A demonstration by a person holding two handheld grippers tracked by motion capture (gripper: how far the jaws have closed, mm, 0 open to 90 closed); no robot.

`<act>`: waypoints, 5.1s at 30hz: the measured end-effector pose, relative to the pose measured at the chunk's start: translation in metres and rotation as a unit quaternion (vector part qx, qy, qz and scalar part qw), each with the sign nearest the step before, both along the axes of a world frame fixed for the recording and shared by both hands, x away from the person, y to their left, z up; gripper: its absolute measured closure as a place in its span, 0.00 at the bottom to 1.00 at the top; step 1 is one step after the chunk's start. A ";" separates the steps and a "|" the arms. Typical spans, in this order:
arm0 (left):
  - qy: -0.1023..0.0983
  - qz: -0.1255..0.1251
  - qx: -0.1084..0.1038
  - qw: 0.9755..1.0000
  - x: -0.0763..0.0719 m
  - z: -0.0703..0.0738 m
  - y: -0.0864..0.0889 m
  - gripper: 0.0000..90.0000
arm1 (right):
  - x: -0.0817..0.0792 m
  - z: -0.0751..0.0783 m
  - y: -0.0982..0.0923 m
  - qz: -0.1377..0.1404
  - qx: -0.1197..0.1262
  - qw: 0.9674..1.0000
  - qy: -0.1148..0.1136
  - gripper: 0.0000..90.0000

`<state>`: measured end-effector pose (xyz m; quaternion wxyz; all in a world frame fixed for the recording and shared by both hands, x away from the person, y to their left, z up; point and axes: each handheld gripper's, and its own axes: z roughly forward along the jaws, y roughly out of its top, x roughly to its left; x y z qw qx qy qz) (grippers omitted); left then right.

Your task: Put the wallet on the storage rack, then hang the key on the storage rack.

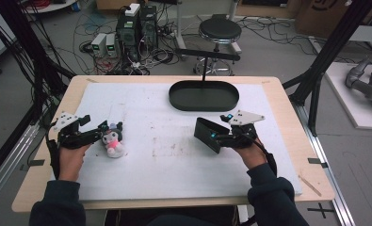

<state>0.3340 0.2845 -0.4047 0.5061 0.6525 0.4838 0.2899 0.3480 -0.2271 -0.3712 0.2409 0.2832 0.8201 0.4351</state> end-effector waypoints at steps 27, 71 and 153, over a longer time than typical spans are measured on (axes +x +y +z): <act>-0.030 -0.006 0.005 1.000 -0.001 -0.002 -0.003 0.25 | 0.046 -0.007 -0.013 -0.047 0.037 0.993 0.099 0.87; -0.034 -0.008 0.013 0.999 -0.002 -0.005 -0.005 0.25 | 0.191 -0.034 -0.024 -0.276 0.062 0.948 0.146 0.46; 0.066 -0.094 0.032 0.993 0.018 -0.024 -0.040 0.23 | 0.039 -0.028 -0.069 -0.113 0.013 0.991 0.069 0.26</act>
